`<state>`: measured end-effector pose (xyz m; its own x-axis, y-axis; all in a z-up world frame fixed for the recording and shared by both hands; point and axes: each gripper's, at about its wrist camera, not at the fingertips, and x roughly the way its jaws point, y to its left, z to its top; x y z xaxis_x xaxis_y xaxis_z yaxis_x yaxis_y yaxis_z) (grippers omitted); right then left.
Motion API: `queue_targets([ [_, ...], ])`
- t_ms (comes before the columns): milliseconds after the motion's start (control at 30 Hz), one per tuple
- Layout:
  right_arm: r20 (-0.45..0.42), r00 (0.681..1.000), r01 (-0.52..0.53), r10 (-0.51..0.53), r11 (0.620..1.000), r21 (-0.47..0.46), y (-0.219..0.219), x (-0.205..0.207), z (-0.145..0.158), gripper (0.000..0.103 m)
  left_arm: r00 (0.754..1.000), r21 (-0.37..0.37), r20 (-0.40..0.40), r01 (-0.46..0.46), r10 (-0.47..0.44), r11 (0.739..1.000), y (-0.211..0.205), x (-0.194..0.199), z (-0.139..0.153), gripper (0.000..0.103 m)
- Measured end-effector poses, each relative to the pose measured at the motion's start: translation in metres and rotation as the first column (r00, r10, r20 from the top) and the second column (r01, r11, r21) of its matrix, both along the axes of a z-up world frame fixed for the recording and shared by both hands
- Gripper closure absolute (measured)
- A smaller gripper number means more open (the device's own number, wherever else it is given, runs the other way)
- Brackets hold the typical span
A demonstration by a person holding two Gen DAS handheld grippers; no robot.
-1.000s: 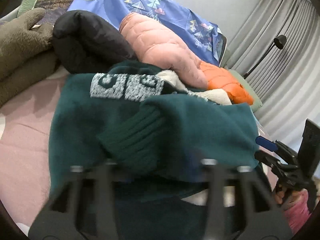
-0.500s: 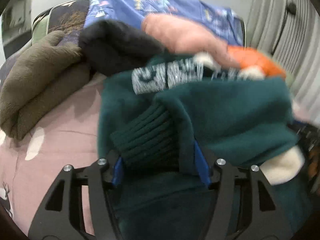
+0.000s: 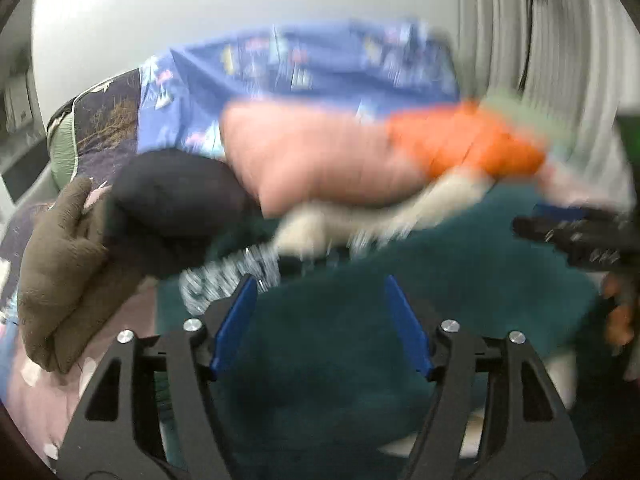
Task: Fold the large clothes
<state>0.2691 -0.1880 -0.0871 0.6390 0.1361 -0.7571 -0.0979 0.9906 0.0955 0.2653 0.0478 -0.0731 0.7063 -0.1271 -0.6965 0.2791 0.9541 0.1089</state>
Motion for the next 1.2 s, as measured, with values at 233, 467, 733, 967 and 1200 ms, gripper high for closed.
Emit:
queue_targets([
  [233, 0.067, 0.998, 0.002, 0.001, 0.999, -0.049, 0.004, -0.001, -0.018, 0.02, 0.999, 0.038, 0.039, 0.015, -0.017, 0.999, -0.003, 0.006, -0.038, 0.029],
  [467, 0.054, 0.999, 0.002, -0.002, 1.0, 0.006, -0.016, -0.038, 0.017, 0.018, 0.999, 0.025, 0.027, 0.021, -0.022, 0.999, 0.007, -0.025, -0.016, 0.025],
  [733, 0.016, 0.997, 0.076, -0.077, 0.996, 0.055, -0.114, -0.168, 0.025, 0.018, 0.999, -0.069, -0.004, -0.051, 0.051, 0.996, 0.115, -0.132, 0.001, 0.015],
  [967, -0.098, 0.993, 0.088, -0.065, 0.963, 0.254, -0.141, -0.246, -0.014, 0.023, 0.975, -0.152, -0.223, -0.021, -0.013, 0.988, 0.15, -0.193, -0.048, 0.018],
  [1200, -0.085, 0.996, 0.024, 0.005, 0.944, 0.328, -0.129, -0.298, -0.017, 0.027, 0.97, -0.265, -0.229, 0.023, -0.086, 0.964, 0.141, -0.237, -0.061, 0.024],
])
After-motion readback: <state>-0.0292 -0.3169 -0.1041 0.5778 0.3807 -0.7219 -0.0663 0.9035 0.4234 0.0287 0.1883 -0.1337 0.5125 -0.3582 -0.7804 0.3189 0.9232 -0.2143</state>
